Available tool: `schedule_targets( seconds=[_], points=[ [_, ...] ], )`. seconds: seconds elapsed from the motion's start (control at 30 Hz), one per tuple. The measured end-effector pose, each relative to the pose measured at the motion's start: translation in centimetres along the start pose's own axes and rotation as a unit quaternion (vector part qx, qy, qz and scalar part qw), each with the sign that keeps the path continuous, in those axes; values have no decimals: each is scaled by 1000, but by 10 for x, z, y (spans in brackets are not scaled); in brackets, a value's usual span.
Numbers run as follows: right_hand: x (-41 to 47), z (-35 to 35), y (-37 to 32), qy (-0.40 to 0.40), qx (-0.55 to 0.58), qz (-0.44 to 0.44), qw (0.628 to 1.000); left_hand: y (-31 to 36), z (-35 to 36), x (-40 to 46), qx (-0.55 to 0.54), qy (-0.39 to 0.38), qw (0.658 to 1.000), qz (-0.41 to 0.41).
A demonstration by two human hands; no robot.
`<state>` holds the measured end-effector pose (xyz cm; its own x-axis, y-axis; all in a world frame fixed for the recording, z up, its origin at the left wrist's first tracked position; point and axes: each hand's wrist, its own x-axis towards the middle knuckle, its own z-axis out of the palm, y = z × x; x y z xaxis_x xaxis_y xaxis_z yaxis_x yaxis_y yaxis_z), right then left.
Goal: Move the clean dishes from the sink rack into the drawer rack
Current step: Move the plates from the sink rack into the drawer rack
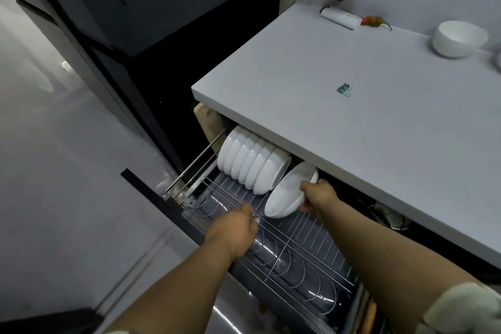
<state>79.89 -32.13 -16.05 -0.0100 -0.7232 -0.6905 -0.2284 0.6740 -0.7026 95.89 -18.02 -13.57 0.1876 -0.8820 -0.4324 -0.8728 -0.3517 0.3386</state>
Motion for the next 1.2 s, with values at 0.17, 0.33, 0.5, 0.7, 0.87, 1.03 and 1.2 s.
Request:
schedule_targets(
  seconds=[0.17, 0.33, 0.5, 0.7, 0.87, 1.03, 1.2],
  points=[
    [23, 14, -3, 15, -68, -19, 997, -1, -2, 0, -11, 14, 1000, -3],
    [40, 26, -6, 34, -100, -24, 994, -4, 0, 1, -24, 22, 999, -6],
    [47, 43, -16, 26, -114, -20, 993, -8, 4, 4, -21, 33, 999, 6],
    [56, 57, -26, 8, -192, -34, 981, -11, 5, 4, -41, 38, 998, 11],
    [65, 66, -39, -21, -248, -41, 968, -11, 5, 4, -47, 42, 998, 13],
    [72, 68, -40, -34, -299, -29, 953, -10, 4, 4, -49, 43, 998, 10],
    [63, 65, -35, -3, -324, -49, 945, -11, 5, 4, -47, 39, 998, 9]
  ],
)
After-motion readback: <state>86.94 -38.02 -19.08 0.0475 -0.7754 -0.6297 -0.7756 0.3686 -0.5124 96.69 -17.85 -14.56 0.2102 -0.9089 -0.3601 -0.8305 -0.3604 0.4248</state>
